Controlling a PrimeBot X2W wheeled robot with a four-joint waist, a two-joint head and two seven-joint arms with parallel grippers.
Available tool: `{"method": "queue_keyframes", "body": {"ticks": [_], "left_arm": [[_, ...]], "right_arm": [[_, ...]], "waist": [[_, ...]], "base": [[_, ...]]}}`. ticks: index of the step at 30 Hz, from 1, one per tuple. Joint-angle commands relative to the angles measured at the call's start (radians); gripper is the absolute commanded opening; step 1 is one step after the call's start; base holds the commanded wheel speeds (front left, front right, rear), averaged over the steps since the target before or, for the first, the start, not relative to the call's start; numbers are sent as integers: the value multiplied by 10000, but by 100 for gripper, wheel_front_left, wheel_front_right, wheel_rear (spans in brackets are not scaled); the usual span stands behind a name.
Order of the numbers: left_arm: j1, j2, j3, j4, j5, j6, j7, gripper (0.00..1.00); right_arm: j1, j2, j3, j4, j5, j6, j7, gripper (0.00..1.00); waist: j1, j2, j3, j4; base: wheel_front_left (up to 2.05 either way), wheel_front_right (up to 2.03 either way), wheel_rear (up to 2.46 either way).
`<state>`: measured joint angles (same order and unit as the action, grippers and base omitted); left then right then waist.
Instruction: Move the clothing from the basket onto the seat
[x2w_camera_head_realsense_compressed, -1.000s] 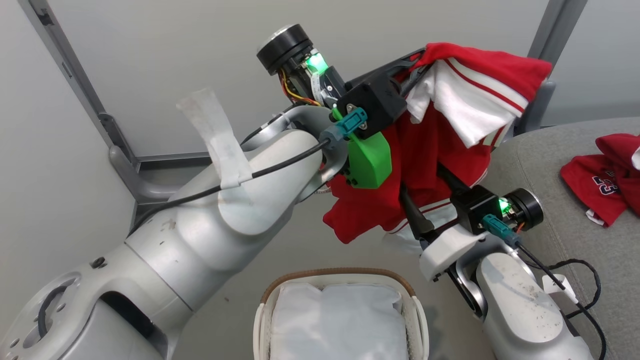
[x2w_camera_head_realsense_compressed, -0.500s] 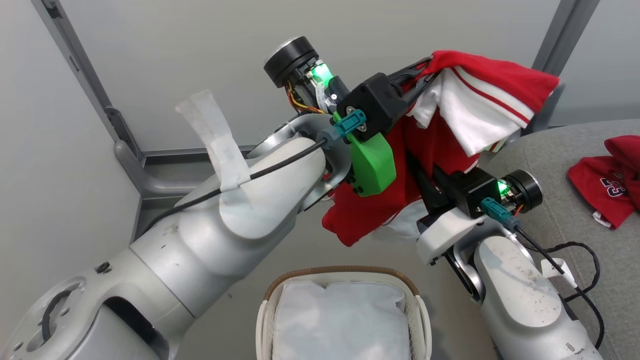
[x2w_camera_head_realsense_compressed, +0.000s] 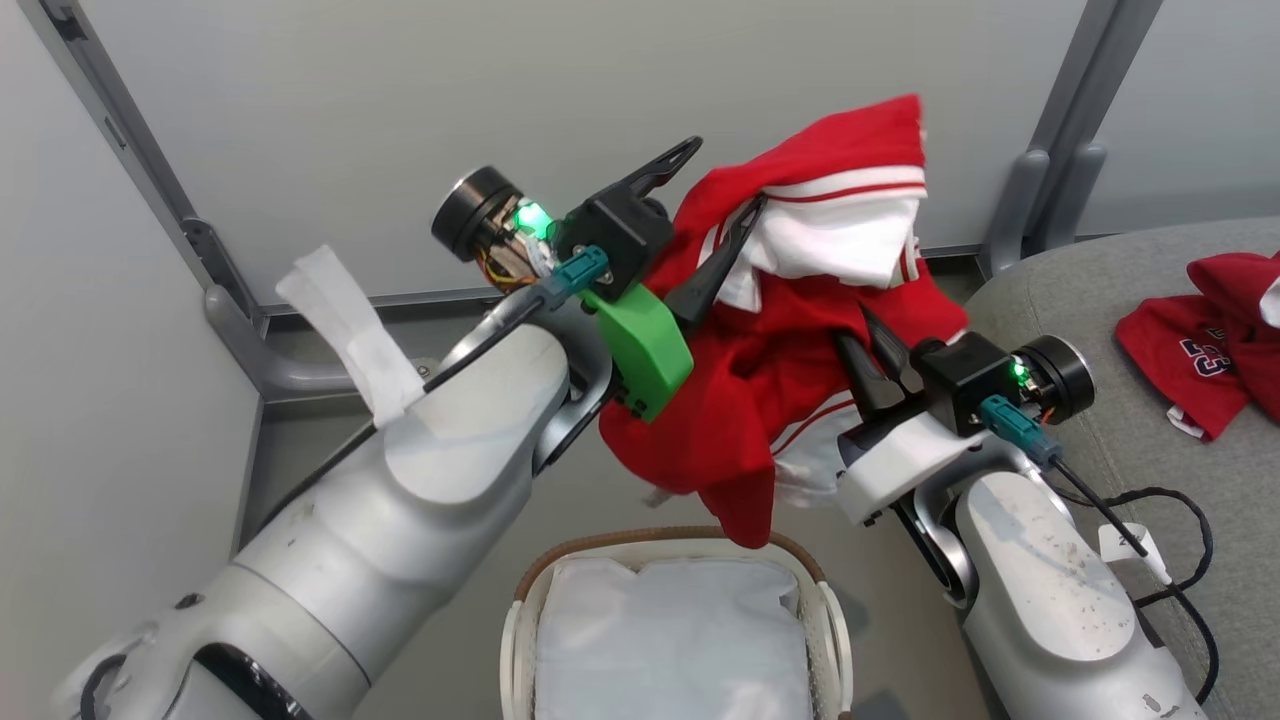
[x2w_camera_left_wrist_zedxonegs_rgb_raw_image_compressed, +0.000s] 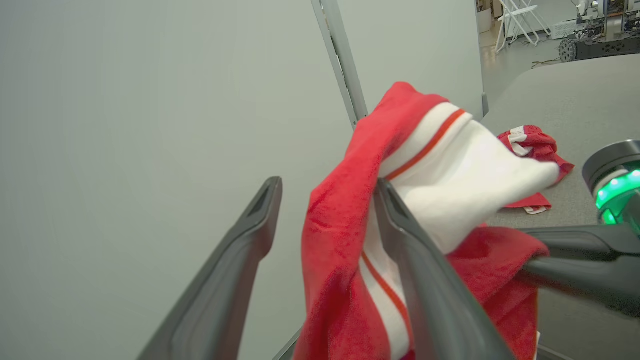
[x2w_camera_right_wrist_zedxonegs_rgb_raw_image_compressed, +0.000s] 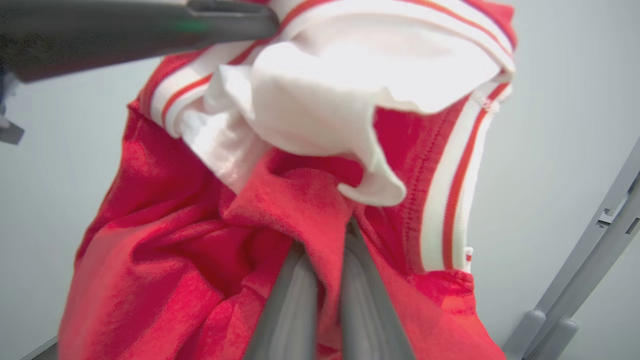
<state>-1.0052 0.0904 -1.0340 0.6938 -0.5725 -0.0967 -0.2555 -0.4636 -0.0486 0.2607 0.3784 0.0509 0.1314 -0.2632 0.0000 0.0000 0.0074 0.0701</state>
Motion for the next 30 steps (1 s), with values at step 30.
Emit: {"method": "queue_keyframes", "body": {"ticks": [30], "left_arm": [[6501, -284, 3342, -2318, 2118, -293, -87, 100]], "right_arm": [[1241, -35, -1999, -859, -250, -14, -23, 0]], "waist": [[0, 0, 244, -268]], "base": [[0, 0, 0]]}}
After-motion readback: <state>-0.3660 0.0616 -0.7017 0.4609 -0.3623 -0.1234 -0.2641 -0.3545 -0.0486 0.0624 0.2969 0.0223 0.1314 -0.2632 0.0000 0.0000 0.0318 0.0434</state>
